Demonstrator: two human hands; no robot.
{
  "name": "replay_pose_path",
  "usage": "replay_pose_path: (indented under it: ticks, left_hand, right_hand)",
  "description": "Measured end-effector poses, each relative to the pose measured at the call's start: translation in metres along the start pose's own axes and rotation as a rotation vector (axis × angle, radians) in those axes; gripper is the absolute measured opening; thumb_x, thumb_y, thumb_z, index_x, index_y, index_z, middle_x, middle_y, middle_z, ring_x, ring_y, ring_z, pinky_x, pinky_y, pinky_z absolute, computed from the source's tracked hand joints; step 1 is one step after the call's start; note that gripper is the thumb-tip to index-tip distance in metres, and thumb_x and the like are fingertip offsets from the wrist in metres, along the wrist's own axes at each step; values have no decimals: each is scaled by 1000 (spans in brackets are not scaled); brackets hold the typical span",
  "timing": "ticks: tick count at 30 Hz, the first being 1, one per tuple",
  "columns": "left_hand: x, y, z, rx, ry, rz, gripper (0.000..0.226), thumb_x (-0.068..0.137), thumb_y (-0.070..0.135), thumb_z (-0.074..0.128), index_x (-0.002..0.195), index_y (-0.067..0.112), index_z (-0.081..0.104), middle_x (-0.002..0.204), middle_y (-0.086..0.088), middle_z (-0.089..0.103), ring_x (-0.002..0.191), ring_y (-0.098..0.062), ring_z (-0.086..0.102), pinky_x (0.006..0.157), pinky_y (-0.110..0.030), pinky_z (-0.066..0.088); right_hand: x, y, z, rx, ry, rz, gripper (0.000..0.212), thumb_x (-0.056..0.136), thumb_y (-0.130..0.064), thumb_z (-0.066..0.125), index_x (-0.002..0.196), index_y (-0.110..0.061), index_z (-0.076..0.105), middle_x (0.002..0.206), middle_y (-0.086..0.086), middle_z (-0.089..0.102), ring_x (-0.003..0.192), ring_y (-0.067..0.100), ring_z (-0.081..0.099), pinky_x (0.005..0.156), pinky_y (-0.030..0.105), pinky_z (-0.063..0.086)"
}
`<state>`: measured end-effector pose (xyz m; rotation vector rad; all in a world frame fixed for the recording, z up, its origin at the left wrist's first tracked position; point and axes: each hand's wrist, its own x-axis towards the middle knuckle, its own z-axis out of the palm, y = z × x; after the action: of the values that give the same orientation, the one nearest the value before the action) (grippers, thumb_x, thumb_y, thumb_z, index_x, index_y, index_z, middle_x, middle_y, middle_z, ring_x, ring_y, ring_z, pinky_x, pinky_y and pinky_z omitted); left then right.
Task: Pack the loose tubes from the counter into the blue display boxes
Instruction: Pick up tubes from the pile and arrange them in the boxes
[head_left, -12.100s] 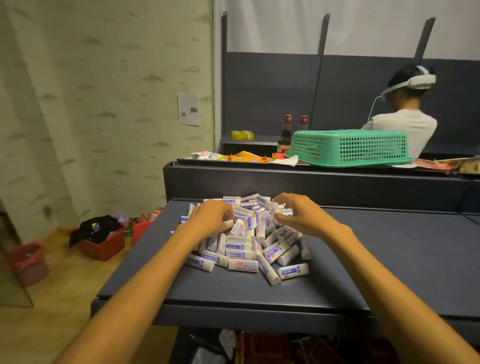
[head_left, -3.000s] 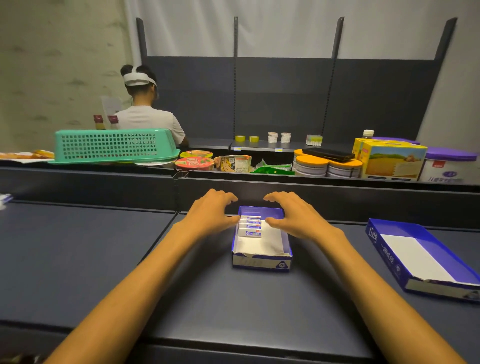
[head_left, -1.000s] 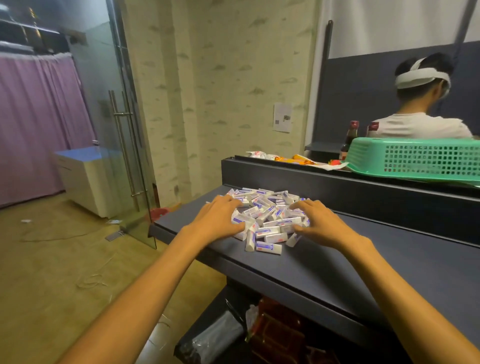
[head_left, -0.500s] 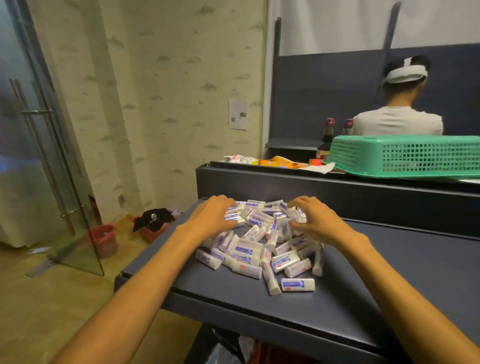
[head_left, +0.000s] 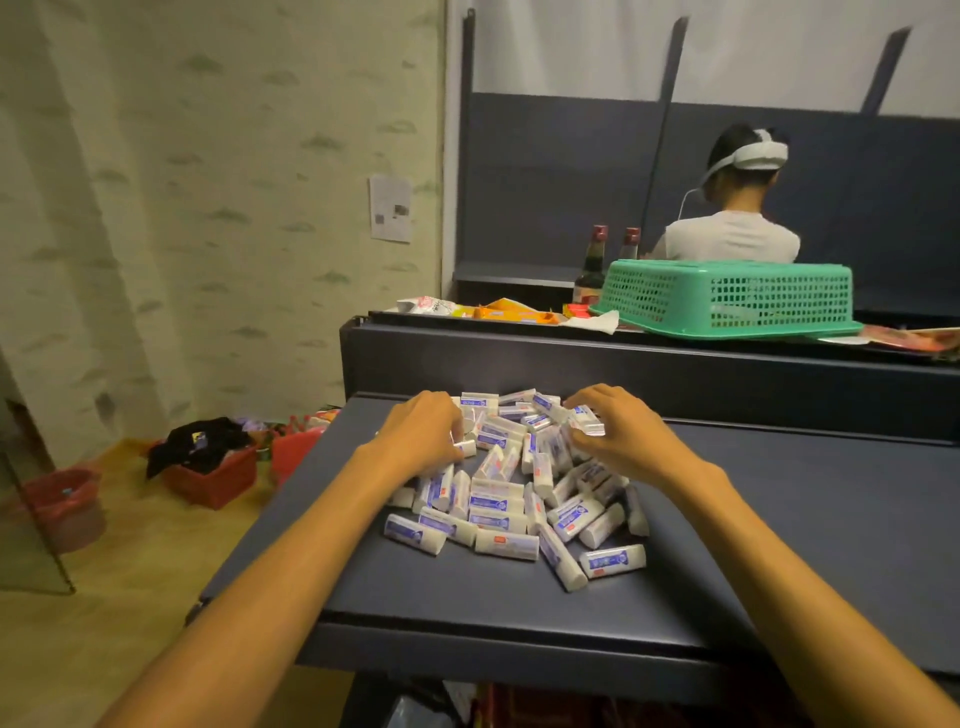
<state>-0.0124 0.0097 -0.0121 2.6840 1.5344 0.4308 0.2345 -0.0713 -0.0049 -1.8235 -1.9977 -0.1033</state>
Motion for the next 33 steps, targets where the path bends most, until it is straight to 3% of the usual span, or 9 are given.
replay_pose_path:
  ticks: [3, 10, 14, 17, 21, 24, 27, 30, 33]
  left_hand:
    - [-2, 1, -2, -93, 9, 12, 20, 84, 40, 70, 97, 26, 65, 109, 4, 63, 97, -15, 58, 73, -27, 41]
    - [-10, 1, -6, -335, 80, -17, 19, 87, 30, 68, 104, 27, 61, 103, 5, 66, 88, -11, 61, 80, -34, 54]
    - [-11, 5, -13, -404, 153, 48, 27, 87, 20, 69, 113, 26, 64, 102, 5, 63, 78, -8, 57, 70, -18, 46]
    - [-11, 9, -20, -492, 202, 71, 24, 84, 14, 72, 105, 22, 66, 100, 4, 65, 81, -9, 59, 70, -15, 45]
    - [-8, 8, -24, -635, 246, 50, 25, 77, 14, 79, 93, 22, 63, 93, 5, 68, 83, -11, 67, 76, -26, 56]
    - [-7, 5, -25, -654, 236, 46, 30, 76, 8, 79, 97, 26, 66, 100, 8, 68, 88, -11, 67, 80, -28, 57]
    - [-6, 1, -23, -644, 230, 49, 31, 78, 6, 76, 99, 28, 71, 104, 10, 67, 93, -13, 65, 81, -25, 56]
    - [-6, -1, -22, -621, 276, 73, 25, 79, 10, 76, 101, 23, 73, 104, 5, 69, 94, -12, 66, 85, -30, 56]
    - [-6, 0, -22, -557, 326, 121, 25, 80, 13, 76, 104, 17, 74, 99, 2, 72, 88, -9, 66, 81, -23, 56]
  right_hand:
    - [-2, 0, -2, 10, -3, -6, 35, 90, -35, 61, 124, -26, 58, 132, -3, 55, 117, 17, 50, 96, 38, 45]
    - [-5, 7, -3, 43, -42, -7, 36, 90, -36, 61, 125, -27, 57, 132, -3, 56, 117, 16, 53, 94, 36, 48]
    - [0, 5, -3, 40, -64, -26, 36, 92, -29, 61, 127, -24, 56, 132, -2, 56, 118, 17, 52, 95, 33, 46]
    - [8, -1, 1, 31, -78, -70, 36, 91, -22, 63, 127, -23, 57, 132, -1, 57, 117, 19, 53, 93, 33, 46]
    - [20, -9, 9, -6, -160, -161, 40, 91, -13, 63, 128, -25, 59, 134, -2, 57, 120, 18, 53, 95, 31, 44]
    - [26, -12, 13, 16, -241, -191, 42, 88, -3, 61, 124, -26, 63, 133, -5, 59, 120, 15, 54, 95, 27, 44]
    - [33, -12, 16, 22, -329, -190, 47, 85, 2, 56, 119, -28, 67, 131, -4, 60, 118, 17, 55, 96, 35, 49]
    - [39, -12, 16, 8, -385, -194, 50, 83, 2, 56, 121, -30, 66, 132, -2, 58, 120, 19, 54, 98, 38, 48]
    - [39, -13, 16, 4, -409, -197, 50, 84, 1, 57, 126, -27, 63, 131, -1, 55, 117, 19, 53, 96, 35, 48]
